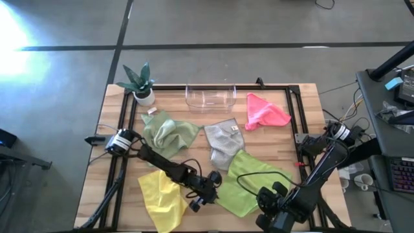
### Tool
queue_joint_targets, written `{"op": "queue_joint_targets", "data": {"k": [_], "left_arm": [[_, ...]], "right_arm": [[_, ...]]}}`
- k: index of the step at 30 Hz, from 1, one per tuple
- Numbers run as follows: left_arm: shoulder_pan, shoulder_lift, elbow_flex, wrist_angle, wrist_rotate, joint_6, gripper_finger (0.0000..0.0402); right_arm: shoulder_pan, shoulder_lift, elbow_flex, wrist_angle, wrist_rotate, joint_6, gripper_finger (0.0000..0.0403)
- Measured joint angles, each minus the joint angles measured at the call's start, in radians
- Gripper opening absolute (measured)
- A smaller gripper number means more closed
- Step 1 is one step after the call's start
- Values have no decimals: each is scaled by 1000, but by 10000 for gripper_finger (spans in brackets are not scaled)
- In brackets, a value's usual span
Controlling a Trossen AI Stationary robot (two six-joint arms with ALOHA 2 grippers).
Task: Fold microfiber towels
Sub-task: Fold the green microfiber cloth
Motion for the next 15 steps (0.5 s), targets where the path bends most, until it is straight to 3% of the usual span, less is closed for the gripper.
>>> {"op": "queue_joint_targets", "data": {"k": [7, 15], "left_arm": [[-1, -1, -4, -7, -39, -8, 93], [-6, -7, -4, -17, -57, -17, 6]], "right_arm": [[0, 0, 0, 8, 0, 1, 8], [5, 0, 0, 19, -14, 27, 8]]}}
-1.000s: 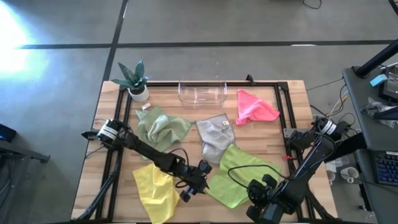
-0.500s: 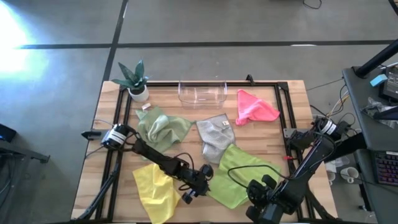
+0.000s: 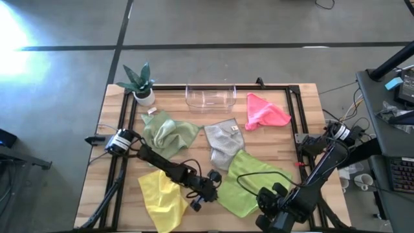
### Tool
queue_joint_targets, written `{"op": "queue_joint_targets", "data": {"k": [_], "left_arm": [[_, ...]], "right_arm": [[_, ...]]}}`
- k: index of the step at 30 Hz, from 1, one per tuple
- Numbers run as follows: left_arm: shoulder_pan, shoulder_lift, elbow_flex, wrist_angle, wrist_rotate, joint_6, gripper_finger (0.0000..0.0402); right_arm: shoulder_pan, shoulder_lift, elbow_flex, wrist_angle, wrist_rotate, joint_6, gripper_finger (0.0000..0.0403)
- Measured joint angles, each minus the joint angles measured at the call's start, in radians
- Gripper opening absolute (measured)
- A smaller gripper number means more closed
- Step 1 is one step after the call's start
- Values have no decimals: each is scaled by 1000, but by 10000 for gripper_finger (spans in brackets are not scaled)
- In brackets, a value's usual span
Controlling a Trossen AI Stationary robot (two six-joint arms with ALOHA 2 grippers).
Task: Fold microfiber towels
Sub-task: Fold the green microfiber cloth
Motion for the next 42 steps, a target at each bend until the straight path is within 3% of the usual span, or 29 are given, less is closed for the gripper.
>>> {"op": "queue_joint_targets", "data": {"k": [7, 17, 25, 33, 42], "left_arm": [[-3, -75, -5, -114, -9, -2, 1], [-8, -316, -4, -417, -3, -7, 0], [-3, -480, -4, -461, -27, -80, 0], [46, -407, -7, -377, -141, -82, 0], [110, -246, 85, -314, -180, -82, 0]], "right_arm": [[28, 0, 1, 114, -29, 50, 8], [77, 0, 1, 346, -29, 124, 8], [87, 0, 2, 396, -7, 155, 8], [89, 0, 2, 255, 15, 293, 8], [115, 12, -2, 118, 12, 518, 8]]}}
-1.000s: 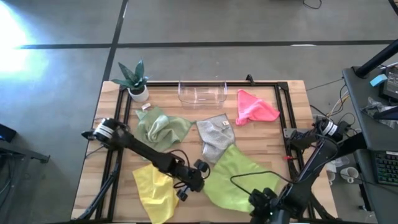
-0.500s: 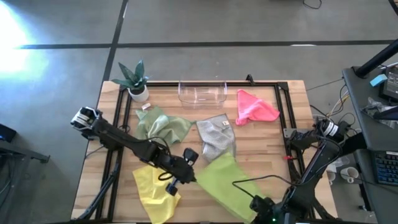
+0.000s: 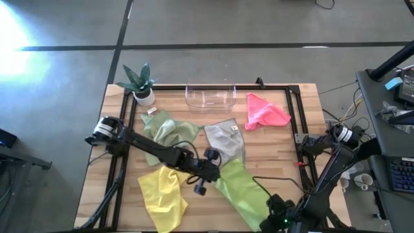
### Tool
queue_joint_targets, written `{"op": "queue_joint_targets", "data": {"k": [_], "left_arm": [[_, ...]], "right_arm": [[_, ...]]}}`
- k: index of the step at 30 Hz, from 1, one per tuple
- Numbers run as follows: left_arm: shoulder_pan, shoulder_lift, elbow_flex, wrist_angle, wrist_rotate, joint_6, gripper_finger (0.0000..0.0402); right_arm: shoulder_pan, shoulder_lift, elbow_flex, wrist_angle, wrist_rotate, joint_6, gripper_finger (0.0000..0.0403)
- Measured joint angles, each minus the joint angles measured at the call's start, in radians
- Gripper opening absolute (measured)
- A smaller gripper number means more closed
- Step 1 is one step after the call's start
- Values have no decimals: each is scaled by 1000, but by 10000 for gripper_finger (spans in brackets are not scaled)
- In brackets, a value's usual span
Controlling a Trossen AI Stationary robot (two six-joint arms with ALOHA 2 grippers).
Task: Fold microfiber towels
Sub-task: Fold the green microfiber cloth
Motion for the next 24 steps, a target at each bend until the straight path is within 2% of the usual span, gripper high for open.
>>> {"op": "queue_joint_targets", "data": {"k": [7, 14, 24], "left_arm": [[48, 43, 63, 3, -97, 0, 0], [92, 43, 63, 0, -75, 3, 0], [111, 48, 61, 7, -67, 3, 0]], "right_arm": [[8, 96, -6, -12, -74, 77, 8], [7, 145, -5, -51, -77, 174, 8], [7, 139, 0, -106, -109, 176, 8]]}}
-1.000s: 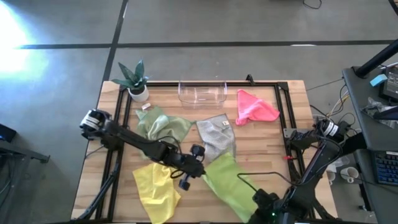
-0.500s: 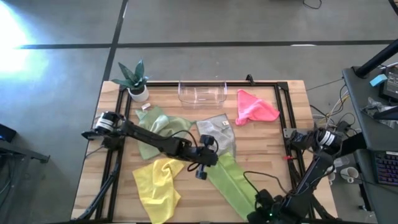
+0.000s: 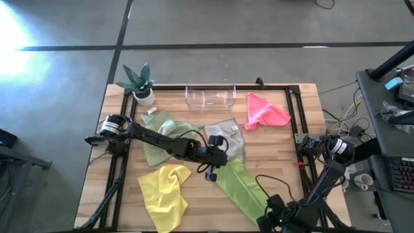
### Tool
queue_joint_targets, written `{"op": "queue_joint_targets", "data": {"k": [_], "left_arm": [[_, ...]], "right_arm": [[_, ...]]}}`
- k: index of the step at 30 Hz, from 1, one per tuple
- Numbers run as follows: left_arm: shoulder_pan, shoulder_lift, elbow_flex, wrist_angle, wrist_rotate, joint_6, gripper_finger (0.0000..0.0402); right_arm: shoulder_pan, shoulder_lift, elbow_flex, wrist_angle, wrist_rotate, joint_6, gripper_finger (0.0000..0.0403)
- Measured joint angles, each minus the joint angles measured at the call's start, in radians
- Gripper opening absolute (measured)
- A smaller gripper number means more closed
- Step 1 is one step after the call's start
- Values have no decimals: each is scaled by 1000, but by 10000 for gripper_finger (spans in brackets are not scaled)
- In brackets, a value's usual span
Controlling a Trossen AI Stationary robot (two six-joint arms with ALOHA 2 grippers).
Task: Fold microfiber towels
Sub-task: Fold the green microfiber cloth
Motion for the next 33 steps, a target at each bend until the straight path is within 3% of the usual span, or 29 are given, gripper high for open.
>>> {"op": "queue_joint_targets", "data": {"k": [10, 21, 27, 33], "left_arm": [[1, 3, -13, 32, -1, 0, 8], [2, 3, -14, 36, -4, 0, 104], [-1, 2, -14, 37, 1, -4, 118], [-9, 2, -14, 39, 213, -126, 118]], "right_arm": [[0, -4, 2, -8, -66, -4, 8], [-2, -4, 2, -99, -51, -10, 23], [-2, -7, 1, -119, -49, -7, 33], [-2, -22, 1, -119, -48, -29, 34]]}}
